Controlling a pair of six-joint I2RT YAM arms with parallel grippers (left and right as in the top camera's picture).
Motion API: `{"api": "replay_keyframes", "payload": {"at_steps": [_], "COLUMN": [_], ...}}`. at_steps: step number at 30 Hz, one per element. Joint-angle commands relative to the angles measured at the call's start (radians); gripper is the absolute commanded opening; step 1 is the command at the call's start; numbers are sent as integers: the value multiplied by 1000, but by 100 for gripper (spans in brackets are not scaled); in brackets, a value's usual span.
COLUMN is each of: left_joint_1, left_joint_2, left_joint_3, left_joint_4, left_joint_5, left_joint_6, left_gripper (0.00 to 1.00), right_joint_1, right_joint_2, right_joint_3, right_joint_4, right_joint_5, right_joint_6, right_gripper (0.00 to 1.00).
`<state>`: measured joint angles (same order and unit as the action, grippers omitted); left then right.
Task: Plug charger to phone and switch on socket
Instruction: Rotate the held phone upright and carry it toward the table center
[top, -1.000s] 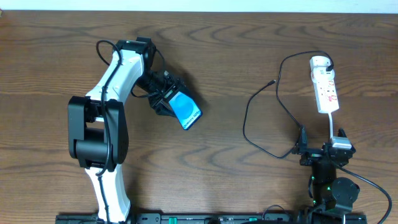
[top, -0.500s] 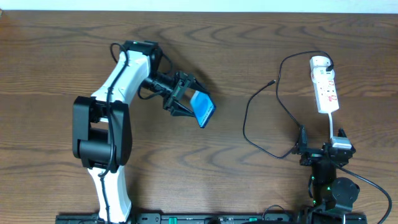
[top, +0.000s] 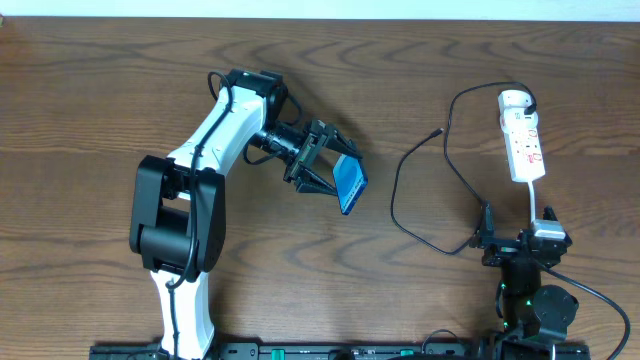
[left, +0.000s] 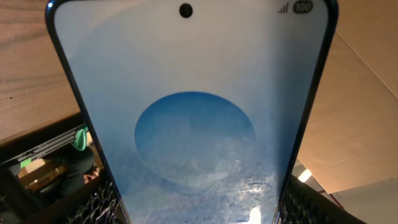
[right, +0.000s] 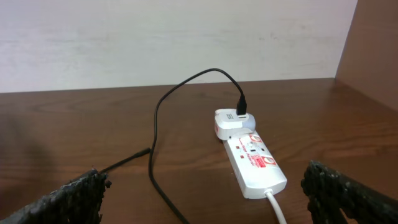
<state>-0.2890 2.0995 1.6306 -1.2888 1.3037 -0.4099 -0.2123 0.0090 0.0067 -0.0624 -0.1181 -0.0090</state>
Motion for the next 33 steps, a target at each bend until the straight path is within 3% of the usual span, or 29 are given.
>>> {"api": "replay_keyframes", "payload": {"at_steps": [1, 33], "left_joint_1": [2, 2], "left_joint_2": [-26, -26], "left_joint_3": [4, 4], "left_joint_4": [-4, 14], "left_joint_5": [47, 47], "left_joint_6": [21, 21], "left_gripper": [63, 63], "right_joint_1": [-2, -2], "right_joint_2": [-3, -3], "right_joint_3": [-2, -2], "right_joint_4": [-3, -2], "right_joint_5": [0, 0], "right_joint_6": [-7, -7], "right_gripper": [99, 99]}}
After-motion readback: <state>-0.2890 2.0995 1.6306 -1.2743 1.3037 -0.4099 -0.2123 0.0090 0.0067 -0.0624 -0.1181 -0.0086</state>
